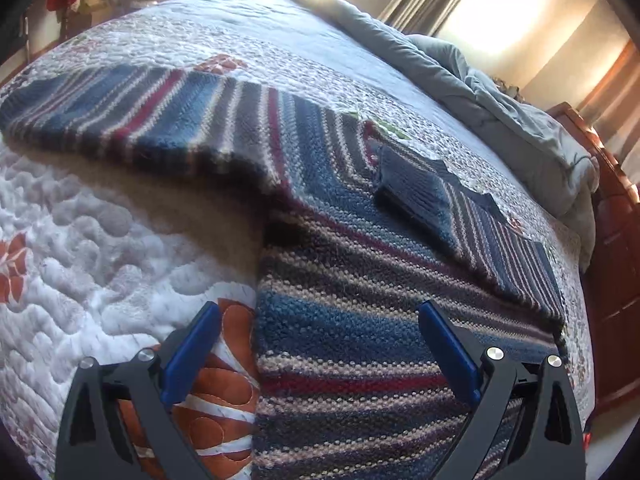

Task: Fold small clothes
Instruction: 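Move the left tool to the other sleeve cuff and grasp it, then lift that sleeve over the sweater body with the left tool and release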

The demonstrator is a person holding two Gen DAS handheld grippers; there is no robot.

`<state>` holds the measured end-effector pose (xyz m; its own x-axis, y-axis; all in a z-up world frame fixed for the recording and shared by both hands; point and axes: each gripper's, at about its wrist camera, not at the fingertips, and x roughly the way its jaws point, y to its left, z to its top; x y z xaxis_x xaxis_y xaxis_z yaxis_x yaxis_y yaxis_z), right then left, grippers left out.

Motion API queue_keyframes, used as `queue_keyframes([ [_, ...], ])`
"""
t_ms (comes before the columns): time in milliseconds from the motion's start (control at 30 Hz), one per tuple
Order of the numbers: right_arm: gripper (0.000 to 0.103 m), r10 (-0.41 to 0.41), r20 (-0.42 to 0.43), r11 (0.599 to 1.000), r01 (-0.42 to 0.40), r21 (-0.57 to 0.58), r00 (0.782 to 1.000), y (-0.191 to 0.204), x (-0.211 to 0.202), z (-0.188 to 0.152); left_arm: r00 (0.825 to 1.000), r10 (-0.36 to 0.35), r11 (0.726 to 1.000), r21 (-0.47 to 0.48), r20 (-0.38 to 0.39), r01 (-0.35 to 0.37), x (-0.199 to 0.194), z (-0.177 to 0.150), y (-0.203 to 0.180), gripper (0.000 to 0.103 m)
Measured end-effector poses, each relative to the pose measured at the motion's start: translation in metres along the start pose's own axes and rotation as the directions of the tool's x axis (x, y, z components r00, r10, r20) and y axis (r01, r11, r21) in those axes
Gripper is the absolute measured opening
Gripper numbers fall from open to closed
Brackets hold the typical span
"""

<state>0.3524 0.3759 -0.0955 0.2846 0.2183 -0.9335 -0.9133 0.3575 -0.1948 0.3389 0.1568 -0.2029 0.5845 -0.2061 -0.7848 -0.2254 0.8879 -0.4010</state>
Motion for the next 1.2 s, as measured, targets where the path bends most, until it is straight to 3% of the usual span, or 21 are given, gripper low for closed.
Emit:
queue_keyframes([
  [100, 0.075, -0.052, -0.064, 0.994, 0.045, -0.098, 0.997, 0.027, 0.043, 0.045, 1.0, 0.006, 0.999, 0.043, 0.025, -0.007, -0.007, 0.01, 0.004, 0.099],
  [133, 0.074, -0.043, -0.072, 0.995, 0.037, -0.091, 0.996, 0.027, 0.049, 0.055, 0.999, 0.018, 0.998, 0.052, 0.045, -0.02, -0.012, 0.014, 0.008, 0.099],
  [233, 0.082, 0.012, -0.016, 1.0, -0.011, 0.021, 1.0, 0.008, 0.036, 0.066, 0.99, 0.068, 0.996, 0.047, 0.124, -0.074, -0.029, 0.032, 0.042, 0.099],
  [367, 0.089, 0.032, 0.182, 0.989, -0.057, 0.135, 0.983, -0.018, -0.029, 0.044, 0.993, 0.004, 0.988, -0.157, 0.115, 0.014, -0.045, 0.055, 0.141, 0.099],
  [433, 0.093, -0.024, 0.306, 0.984, -0.032, 0.177, 0.952, -0.024, -0.068, 0.007, 0.989, -0.005, 0.96, -0.276, 0.146, 0.045, -0.055, 0.069, 0.204, 0.099],
  [467, 0.093, -0.047, 0.341, 0.982, -0.02, 0.188, 0.939, -0.024, -0.08, -0.014, 0.984, -0.054, 0.941, -0.321, 0.17, 0.107, -0.063, 0.08, 0.24, 0.099],
  [567, 0.093, -0.081, 0.364, 0.977, 0.002, 0.213, 0.928, -0.02, -0.092, -0.073, 0.976, -0.01, 0.942, -0.326, 0.219, 0.083, -0.085, 0.107, 0.293, 0.099],
  [633, 0.093, -0.09, 0.353, 0.971, 0.002, 0.241, 0.931, -0.016, -0.088, -0.121, 0.978, -0.052, 0.899, -0.417, 0.202, 0.134, -0.088, 0.123, 0.337, 0.099],
  [667, 0.093, -0.08, 0.337, 0.963, -0.015, 0.268, 0.938, -0.015, -0.083, -0.151, 0.97, -0.142, 0.85, -0.478, 0.197, 0.221, -0.084, 0.13, 0.361, 0.099],
  [700, 0.093, -0.068, 0.335, 0.956, -0.035, 0.291, 0.94, -0.015, -0.079, -0.17, 0.964, -0.186, 0.819, -0.512, 0.192, 0.26, -0.08, 0.134, 0.373, 0.099],
  [767, 0.093, -0.045, 0.316, 0.93, -0.076, 0.361, 0.948, -0.017, -0.068, -0.21, 0.954, -0.228, 0.784, -0.544, 0.196, 0.299, -0.076, 0.142, 0.386, 0.099],
  [867, 0.093, -0.035, 0.278, 0.898, -0.092, 0.429, 0.96, -0.016, -0.05, -0.261, 0.965, -0.209, 0.803, -0.535, 0.161, 0.263, -0.066, 0.156, 0.385, 0.099],
  [1033, 0.093, -0.019, 0.266, 0.826, -0.135, 0.547, 0.964, -0.031, -0.031, -0.316, 0.988, -0.092, 0.869, -0.474, 0.122, 0.139, -0.056, 0.165, 0.358, 0.099],
  [1067, 0.093, -0.012, 0.273, 0.813, -0.15, 0.563, 0.962, -0.034, -0.029, -0.324, 0.99, -0.076, 0.874, -0.471, 0.121, 0.125, -0.057, 0.166, 0.358, 0.096],
  [1133, 0.093, 0.0, 0.29, 0.787, -0.179, 0.591, 0.957, -0.037, -0.022, -0.337, 0.993, -0.019, 0.88, -0.47, 0.116, 0.072, -0.053, 0.17, 0.352, 0.069],
  [1167, 0.093, 0.007, 0.304, 0.774, -0.198, 0.601, 0.953, -0.039, -0.018, -0.342, 0.994, -0.015, 0.88, -0.47, 0.105, 0.063, -0.052, 0.171, 0.353, 0.03],
  [1200, 0.093, 0.012, 0.315, 0.767, -0.21, 0.606, 0.949, -0.04, -0.016, -0.346, 0.996, -0.014, 0.874, -0.484, 0.087, 0.054, -0.051, 0.169, 0.355, 0.019],
])
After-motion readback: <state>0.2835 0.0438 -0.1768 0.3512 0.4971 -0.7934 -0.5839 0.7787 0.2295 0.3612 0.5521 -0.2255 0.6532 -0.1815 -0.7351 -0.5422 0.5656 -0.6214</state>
